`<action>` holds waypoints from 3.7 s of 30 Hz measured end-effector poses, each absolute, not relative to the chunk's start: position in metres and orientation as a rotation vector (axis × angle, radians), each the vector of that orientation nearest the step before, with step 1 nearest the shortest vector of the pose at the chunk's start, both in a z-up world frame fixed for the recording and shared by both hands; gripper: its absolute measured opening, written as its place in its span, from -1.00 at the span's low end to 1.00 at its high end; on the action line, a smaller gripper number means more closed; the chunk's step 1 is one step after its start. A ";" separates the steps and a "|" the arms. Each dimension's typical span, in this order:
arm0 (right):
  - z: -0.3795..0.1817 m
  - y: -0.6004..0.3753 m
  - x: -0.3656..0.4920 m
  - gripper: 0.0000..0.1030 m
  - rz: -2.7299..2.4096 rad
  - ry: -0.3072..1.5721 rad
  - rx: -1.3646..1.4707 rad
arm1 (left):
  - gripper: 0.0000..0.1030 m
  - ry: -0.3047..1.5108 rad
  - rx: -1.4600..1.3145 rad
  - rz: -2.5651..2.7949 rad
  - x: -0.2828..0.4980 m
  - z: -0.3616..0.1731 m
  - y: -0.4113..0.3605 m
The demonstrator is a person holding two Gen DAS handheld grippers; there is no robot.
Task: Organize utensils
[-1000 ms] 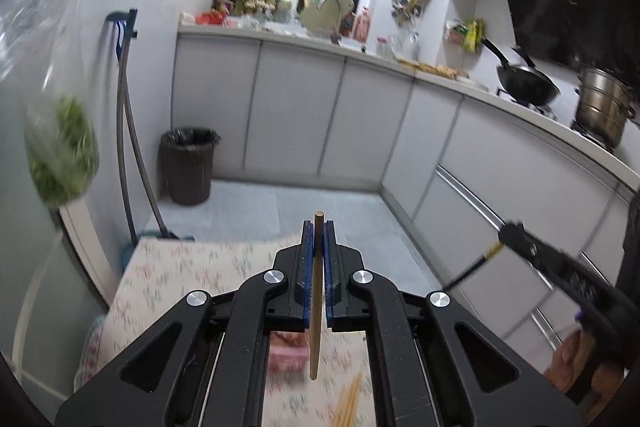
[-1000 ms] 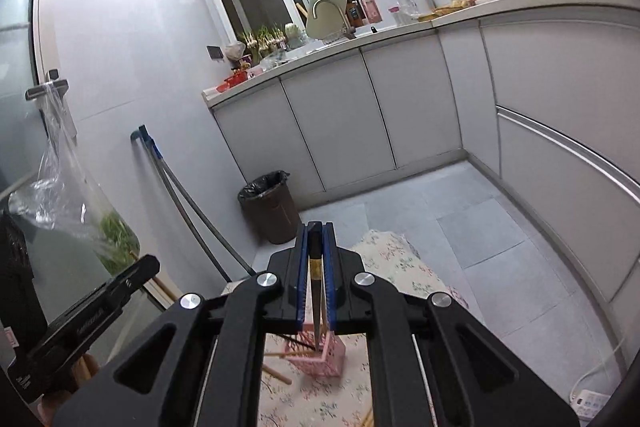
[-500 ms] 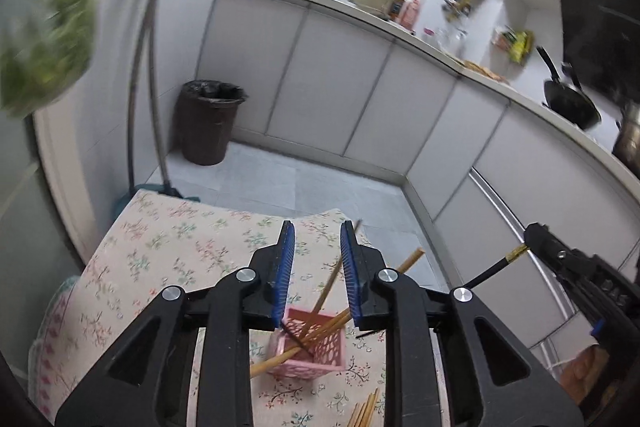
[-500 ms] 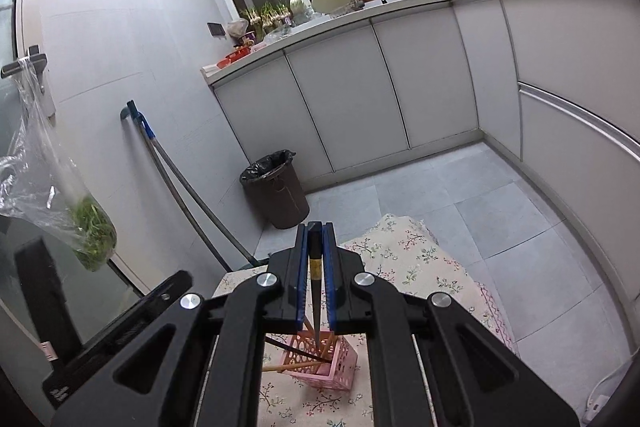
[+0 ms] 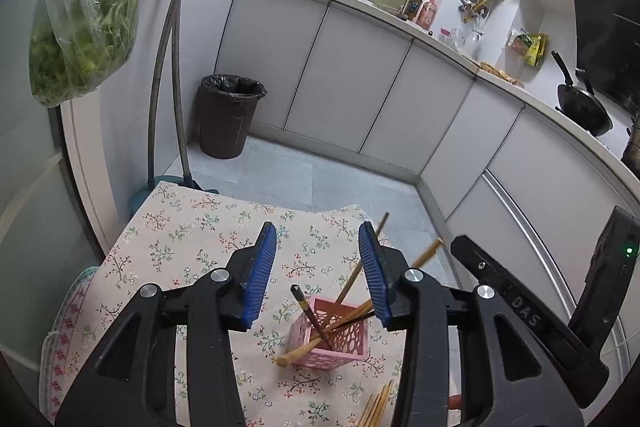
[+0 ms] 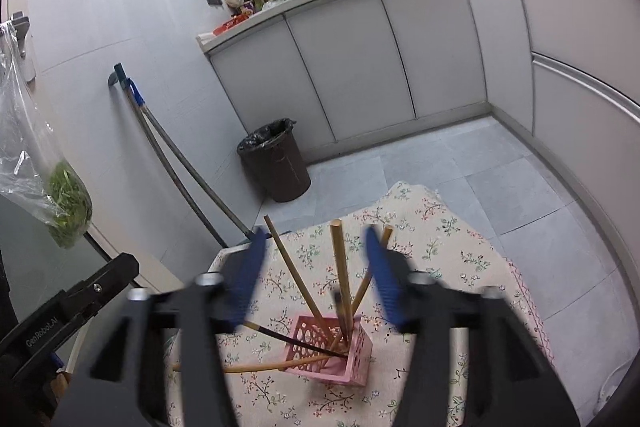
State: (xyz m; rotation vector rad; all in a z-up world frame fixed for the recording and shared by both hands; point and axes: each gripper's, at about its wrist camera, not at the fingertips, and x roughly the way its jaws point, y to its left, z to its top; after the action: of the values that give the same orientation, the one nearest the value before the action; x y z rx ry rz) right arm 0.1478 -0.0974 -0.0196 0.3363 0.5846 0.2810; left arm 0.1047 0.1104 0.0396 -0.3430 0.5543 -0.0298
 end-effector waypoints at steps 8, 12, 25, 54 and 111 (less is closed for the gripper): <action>-0.011 -0.109 0.127 0.49 0.187 0.563 0.276 | 0.23 0.541 -0.302 -0.022 0.092 0.045 0.098; -0.013 -0.119 0.116 0.71 0.159 0.579 0.277 | 0.56 0.533 -0.274 0.008 0.082 0.044 0.091; -0.048 -0.154 0.075 0.87 0.074 0.684 0.230 | 0.86 0.691 -0.230 -0.010 0.054 0.004 0.071; -0.171 -0.282 0.046 0.87 -0.114 1.112 0.719 | -0.16 1.329 0.008 -0.136 0.139 -0.187 -0.054; -0.209 -0.170 0.082 -0.87 0.037 1.186 0.447 | -0.90 0.963 -0.054 -0.212 0.009 -0.071 0.024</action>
State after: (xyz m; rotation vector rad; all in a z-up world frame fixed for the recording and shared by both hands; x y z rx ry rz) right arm 0.0823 -0.1704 -0.2091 0.4466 1.1861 0.0373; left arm 0.0087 0.0240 -0.0707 -0.0539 0.9633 -0.2123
